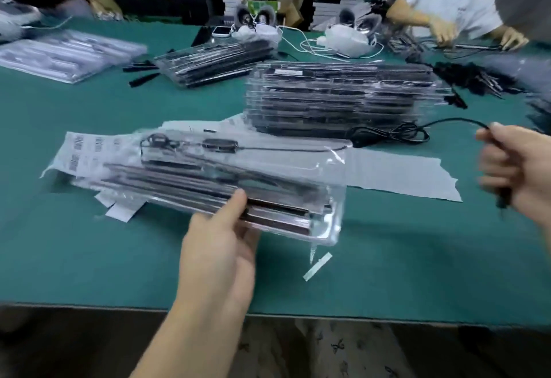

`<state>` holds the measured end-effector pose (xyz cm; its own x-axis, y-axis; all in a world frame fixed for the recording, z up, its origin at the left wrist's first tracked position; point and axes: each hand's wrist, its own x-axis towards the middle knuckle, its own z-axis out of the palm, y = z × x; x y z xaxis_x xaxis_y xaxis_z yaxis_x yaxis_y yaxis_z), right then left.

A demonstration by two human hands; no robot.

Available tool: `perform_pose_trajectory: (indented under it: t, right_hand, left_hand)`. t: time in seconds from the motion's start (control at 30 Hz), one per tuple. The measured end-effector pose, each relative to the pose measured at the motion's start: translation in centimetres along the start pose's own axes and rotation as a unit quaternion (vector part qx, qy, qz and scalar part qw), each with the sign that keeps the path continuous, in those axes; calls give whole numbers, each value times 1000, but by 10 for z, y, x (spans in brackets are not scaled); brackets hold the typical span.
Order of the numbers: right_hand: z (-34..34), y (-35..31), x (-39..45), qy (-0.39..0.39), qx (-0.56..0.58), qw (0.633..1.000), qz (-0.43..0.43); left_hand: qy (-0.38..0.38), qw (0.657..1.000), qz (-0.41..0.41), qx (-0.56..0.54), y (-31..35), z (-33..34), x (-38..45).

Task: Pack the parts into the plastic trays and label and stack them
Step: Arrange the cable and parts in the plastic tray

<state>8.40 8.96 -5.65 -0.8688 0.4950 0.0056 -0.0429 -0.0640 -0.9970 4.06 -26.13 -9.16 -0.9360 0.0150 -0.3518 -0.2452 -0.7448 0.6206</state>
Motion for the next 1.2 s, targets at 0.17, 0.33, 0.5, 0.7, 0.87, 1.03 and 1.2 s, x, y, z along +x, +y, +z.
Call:
perform_pose_trajectory:
  t: [0.17, 0.33, 0.5, 0.7, 0.87, 1.03, 1.2]
  right_hand:
    - [70, 1, 33, 38, -63, 994, 76]
    - [81, 7, 39, 92, -295, 951, 4]
    - [78, 42, 42, 159, -425, 885, -102]
    - [80, 49, 44, 146, -444, 879, -98]
    - [76, 46, 38, 143, -509, 846, -71]
    - [108, 32, 50, -71, -502, 842, -183]
    - [122, 47, 55, -208, -401, 886, -101]
  left_hand:
    - [4, 995, -44, 89, -32, 10, -16]
    - [-138, 947, -266, 113, 10, -2, -16]
    - [-291, 865, -219, 344, 63, 14, -1]
    - [-179, 541, 222, 791, 5, 91, 82]
    - [-194, 402, 300, 843, -40, 88, 110]
    - [-226, 423, 368, 797, -35, 84, 117]
    - [-279, 491, 346, 749, -37, 84, 121]
